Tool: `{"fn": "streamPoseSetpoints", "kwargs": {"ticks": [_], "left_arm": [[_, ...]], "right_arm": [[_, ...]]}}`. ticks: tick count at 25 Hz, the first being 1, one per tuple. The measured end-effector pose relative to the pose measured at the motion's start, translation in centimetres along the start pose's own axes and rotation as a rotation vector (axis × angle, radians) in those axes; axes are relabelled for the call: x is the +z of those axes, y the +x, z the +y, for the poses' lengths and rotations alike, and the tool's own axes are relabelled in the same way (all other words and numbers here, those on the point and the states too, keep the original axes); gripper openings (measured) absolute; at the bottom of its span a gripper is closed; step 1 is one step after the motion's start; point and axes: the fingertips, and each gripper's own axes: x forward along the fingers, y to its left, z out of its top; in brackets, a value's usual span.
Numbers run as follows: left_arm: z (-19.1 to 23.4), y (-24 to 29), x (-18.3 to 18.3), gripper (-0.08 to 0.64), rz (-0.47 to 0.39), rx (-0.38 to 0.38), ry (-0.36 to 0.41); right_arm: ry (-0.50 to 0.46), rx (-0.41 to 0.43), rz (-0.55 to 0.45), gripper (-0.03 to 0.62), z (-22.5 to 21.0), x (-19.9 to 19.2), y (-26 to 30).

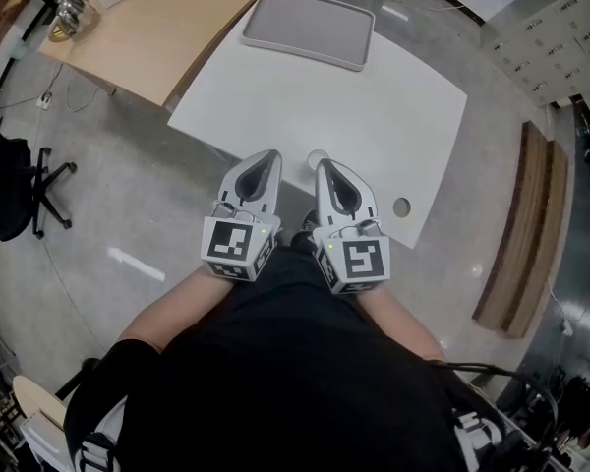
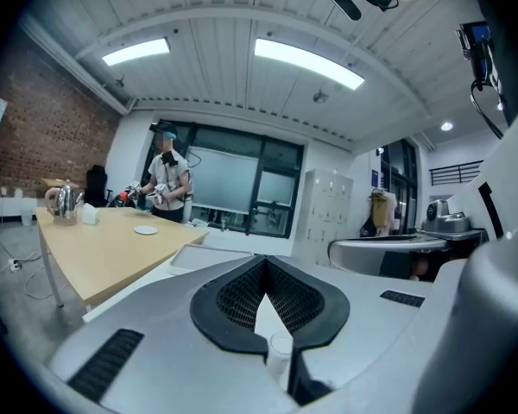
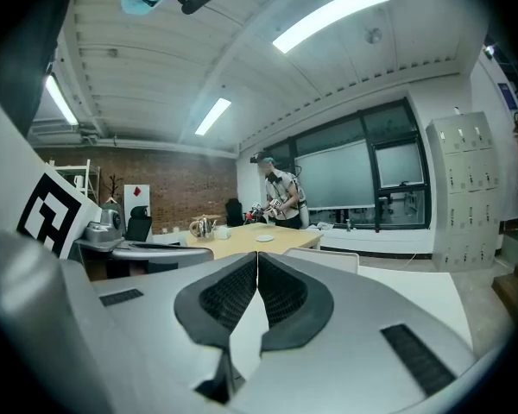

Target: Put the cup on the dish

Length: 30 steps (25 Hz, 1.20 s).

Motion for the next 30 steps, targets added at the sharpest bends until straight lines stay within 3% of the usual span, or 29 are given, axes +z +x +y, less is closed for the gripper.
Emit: {"fn": "streamPoseSetpoints", "kwargs": {"ticks": [17, 30], "left_arm": [[-1.5, 8.4, 0.8, 0.008, 0.037, 0.077, 0.03], [-1.6, 11.2, -0.3, 0.009, 0.08, 0.133, 0.086]], "right_arm": [[0.039, 0.117, 0.015, 0.013, -9.5, 0.2, 4.3], [0.073, 0.202, 0.044, 0.012, -11.3, -1.8, 6.5]]}}
